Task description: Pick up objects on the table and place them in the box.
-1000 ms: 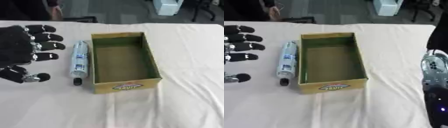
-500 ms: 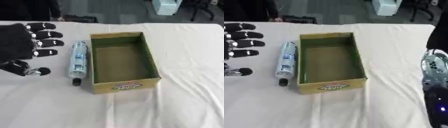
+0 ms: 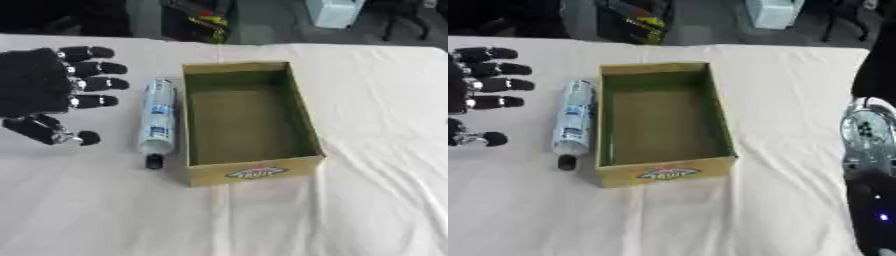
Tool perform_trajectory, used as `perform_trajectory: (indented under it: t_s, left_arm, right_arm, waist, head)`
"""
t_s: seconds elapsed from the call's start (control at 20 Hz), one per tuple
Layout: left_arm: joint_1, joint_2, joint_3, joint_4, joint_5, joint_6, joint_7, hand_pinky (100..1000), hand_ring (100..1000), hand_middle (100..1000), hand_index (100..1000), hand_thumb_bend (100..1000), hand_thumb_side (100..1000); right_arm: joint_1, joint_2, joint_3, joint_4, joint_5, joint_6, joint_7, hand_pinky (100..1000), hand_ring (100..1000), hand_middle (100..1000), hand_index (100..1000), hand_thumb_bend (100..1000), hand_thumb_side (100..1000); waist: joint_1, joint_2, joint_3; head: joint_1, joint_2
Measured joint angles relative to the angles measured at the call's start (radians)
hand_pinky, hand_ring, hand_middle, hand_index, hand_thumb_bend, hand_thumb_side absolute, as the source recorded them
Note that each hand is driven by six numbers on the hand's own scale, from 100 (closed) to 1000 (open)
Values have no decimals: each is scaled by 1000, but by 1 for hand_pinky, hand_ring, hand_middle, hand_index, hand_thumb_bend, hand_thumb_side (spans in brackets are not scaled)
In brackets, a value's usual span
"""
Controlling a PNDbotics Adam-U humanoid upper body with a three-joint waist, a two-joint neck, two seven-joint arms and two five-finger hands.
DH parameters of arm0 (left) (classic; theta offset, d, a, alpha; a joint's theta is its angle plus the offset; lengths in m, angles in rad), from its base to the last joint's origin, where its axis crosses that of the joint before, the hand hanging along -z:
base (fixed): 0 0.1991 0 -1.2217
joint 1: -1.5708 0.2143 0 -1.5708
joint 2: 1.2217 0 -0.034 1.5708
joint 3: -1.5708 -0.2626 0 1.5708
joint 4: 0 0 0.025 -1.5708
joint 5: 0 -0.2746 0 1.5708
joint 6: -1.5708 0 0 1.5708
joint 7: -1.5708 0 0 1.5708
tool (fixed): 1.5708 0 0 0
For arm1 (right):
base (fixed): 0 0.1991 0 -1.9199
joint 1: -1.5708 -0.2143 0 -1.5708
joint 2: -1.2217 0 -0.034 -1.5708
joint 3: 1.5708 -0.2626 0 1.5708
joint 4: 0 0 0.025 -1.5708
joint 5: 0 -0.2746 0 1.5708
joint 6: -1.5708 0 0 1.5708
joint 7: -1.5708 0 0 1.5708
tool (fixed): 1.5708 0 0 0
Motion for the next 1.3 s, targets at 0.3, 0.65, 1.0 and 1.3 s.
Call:
perform_trajectory:
  t_s: [0.3,0.65,1.0,1.3]
  left_arm:
    - [-34,-35,-12,82,-81,25,27,850,865,756,725,391,553]
    - [-73,-73,-28,134,-132,52,54,838,852,750,720,363,550]
    - [-87,-88,-65,127,-131,53,55,819,829,747,726,361,555]
    - [-105,-88,-98,71,-93,28,30,822,834,743,725,369,555]
  right_arm:
    - [-16,12,0,0,-1,5,-5,317,435,473,674,100,861]
    - [-29,17,0,0,-7,14,-14,318,435,474,677,100,861]
    - [-35,25,0,0,-11,29,-24,319,435,473,677,100,861]
    - [-41,25,0,0,-18,32,-26,319,435,473,677,100,860]
  waist:
    - [0,1,-3]
    - [0,6,-13]
    - [5,6,-18]
    - [10,6,-21]
  head:
    - [6,-1]
    - [16,0]
    - [18,4]
    - [23,9]
